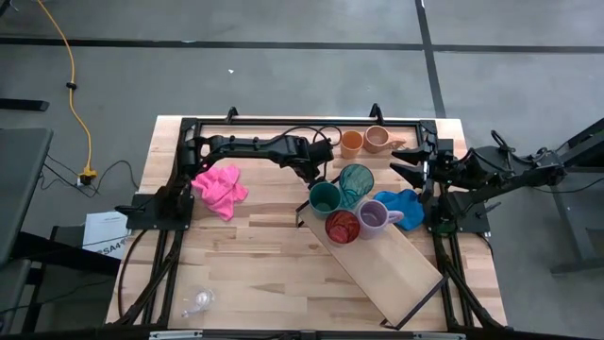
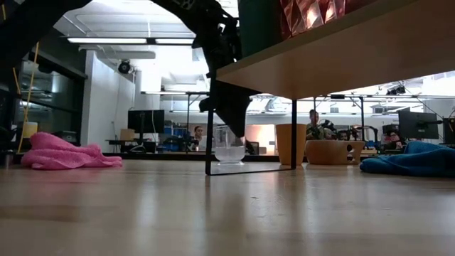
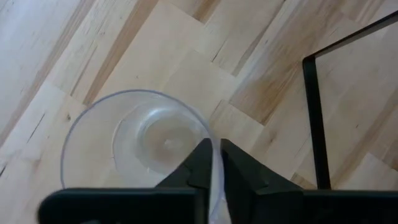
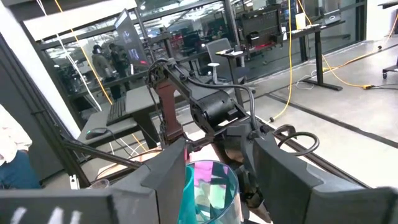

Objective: Stack small to large cups/mugs on shelf
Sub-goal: Put the top transparent mug on the shelf

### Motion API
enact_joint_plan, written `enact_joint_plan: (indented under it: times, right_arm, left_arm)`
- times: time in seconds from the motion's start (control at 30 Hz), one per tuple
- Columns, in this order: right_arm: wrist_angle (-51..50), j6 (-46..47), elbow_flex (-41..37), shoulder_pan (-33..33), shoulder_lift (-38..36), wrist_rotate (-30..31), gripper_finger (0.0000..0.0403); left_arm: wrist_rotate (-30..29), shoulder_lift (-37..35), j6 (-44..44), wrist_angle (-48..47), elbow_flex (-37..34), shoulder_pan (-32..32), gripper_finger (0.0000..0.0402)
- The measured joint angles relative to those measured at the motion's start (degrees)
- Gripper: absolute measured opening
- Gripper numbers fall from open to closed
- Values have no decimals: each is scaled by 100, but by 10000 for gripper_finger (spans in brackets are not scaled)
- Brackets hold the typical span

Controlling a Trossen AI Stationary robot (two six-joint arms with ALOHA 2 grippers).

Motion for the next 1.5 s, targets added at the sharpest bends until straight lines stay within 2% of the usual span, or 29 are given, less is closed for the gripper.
enact_joint_plan:
  times: [0.37,0.57,0.87,1.13,1.3,1.5]
  right_arm:
    - [0,0,0,-2,0,0,177]
    - [0,11,0,0,-2,2,177]
    - [0,13,0,-1,-1,1,177]
    - [0,11,0,0,-2,2,177]
    - [0,13,0,0,-1,0,177]
    - [0,13,0,0,0,0,177]
  left_arm:
    - [0,-2,-4,-10,2,-2,179]
    - [3,-27,-38,-44,2,-4,228]
    - [-16,-409,11,-82,4,-2,233]
    - [-272,-777,276,-326,9,-5,234]
    - [-609,-883,350,-546,9,-4,234]
    - [-1135,-1049,549,-1247,0,4,234]
